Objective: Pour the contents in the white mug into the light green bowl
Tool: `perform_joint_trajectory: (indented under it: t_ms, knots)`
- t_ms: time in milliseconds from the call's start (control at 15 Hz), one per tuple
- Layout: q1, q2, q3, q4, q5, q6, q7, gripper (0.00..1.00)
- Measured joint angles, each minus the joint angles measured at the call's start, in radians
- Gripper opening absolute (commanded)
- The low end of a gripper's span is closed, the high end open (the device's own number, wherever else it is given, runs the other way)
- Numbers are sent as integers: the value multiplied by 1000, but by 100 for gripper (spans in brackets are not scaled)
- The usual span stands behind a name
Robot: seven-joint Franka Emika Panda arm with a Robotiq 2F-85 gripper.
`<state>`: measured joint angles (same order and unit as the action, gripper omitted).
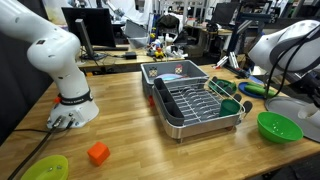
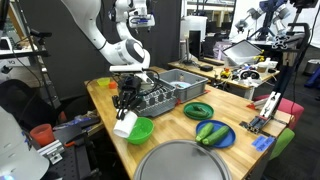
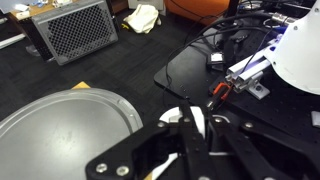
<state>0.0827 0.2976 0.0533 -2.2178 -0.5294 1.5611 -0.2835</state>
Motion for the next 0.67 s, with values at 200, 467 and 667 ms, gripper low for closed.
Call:
perform_joint_trajectory:
  t_ms: [200,467,667]
  knots:
    - [9,20,7,27,0,-42,23,2]
    - [18,46,8,59,-5,-99,60,2]
    - [26,69,9,79,-20,-140,98,2]
